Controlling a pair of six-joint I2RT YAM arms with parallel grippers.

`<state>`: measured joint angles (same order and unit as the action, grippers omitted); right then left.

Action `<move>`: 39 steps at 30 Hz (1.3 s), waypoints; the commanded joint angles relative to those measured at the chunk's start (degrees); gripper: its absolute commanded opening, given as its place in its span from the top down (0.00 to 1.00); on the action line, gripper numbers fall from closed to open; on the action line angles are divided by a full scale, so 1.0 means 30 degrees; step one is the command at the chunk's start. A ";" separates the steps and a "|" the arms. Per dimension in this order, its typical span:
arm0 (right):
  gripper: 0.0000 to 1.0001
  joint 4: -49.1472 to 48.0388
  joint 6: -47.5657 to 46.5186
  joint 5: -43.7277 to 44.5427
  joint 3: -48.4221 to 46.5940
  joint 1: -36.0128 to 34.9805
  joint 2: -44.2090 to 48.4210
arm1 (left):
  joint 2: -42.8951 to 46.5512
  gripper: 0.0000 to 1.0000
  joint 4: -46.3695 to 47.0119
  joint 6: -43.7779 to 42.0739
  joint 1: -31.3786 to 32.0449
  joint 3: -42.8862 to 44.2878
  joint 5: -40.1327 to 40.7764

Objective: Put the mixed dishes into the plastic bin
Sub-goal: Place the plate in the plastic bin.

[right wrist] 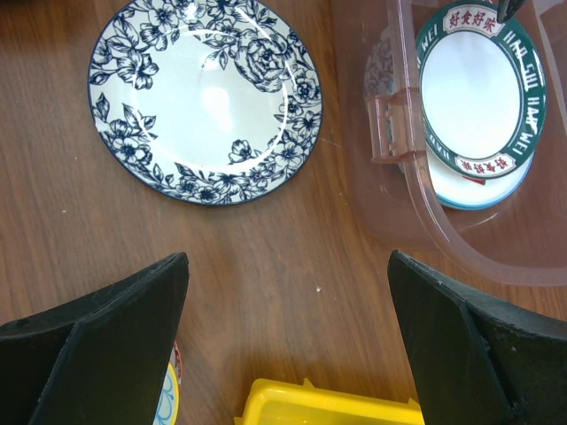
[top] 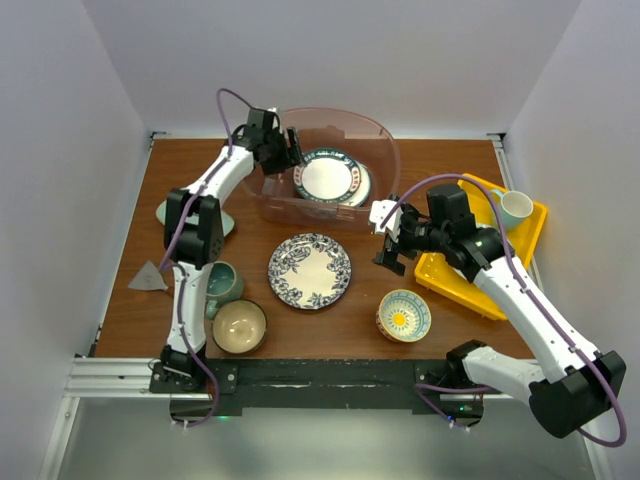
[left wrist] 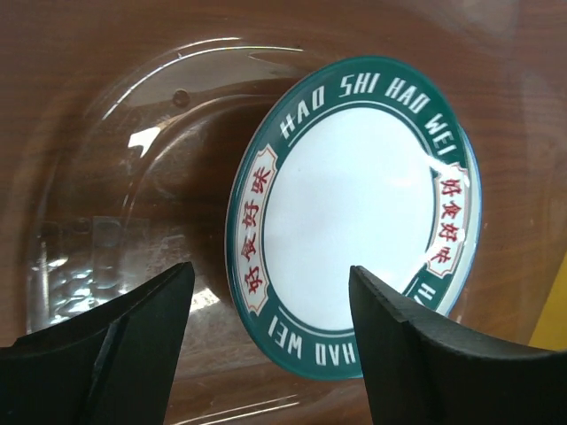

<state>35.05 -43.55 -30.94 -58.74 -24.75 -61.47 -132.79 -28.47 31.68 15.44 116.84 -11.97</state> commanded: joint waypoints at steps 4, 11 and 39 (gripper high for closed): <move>0.02 -0.0608 -0.0278 -0.0087 0.0068 -0.0098 0.0217 | 0.2749 0.21 -0.0032 -0.1713 0.0009 0.0518 0.1732; 0.02 -0.0550 -0.0366 -0.0468 0.0098 -0.0099 0.0101 | 0.5468 0.17 0.0552 -0.2357 -0.0020 -0.1089 0.2932; 0.02 0.0972 -0.1478 -0.1320 -0.1921 -0.2234 -0.2097 | 1.9827 0.00 0.6150 -0.3881 -0.0255 -1.4801 0.2848</move>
<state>36.53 -46.17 -34.57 -60.60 -29.17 -67.57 -79.15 -16.56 22.65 15.35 76.40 -1.85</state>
